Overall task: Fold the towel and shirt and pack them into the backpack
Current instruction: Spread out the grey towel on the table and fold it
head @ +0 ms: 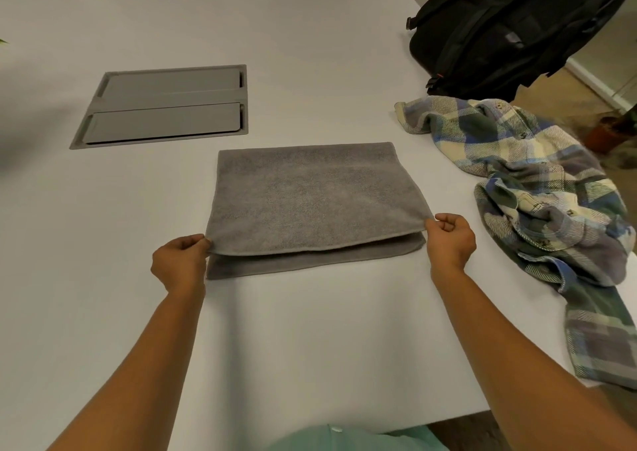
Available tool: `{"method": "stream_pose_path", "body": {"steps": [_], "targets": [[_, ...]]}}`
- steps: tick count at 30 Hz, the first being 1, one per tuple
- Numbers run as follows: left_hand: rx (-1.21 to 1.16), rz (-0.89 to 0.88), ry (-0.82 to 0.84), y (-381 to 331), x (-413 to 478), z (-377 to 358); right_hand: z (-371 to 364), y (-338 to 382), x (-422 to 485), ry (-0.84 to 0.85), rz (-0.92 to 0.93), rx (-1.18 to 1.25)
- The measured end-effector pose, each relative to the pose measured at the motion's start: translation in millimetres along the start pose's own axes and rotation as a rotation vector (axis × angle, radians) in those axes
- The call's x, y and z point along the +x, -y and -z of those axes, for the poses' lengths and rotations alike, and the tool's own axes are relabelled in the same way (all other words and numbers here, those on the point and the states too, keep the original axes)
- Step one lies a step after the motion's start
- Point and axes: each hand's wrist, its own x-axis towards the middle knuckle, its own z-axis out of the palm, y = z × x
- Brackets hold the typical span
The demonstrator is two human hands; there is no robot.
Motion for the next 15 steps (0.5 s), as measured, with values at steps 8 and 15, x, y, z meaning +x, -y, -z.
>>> {"method": "stream_pose_path", "body": {"steps": [8, 15], "targets": [[0.048, 0.032, -0.032, 28.9, -16.8, 13.5, 11.3, -30.1, -11.6, 0.089, -0.042, -0.056], [0.137, 0.003, -0.033, 37.1, -12.4, 10.2, 13.3, -36.8, -3.3, 0.087, -0.032, -0.188]]}}
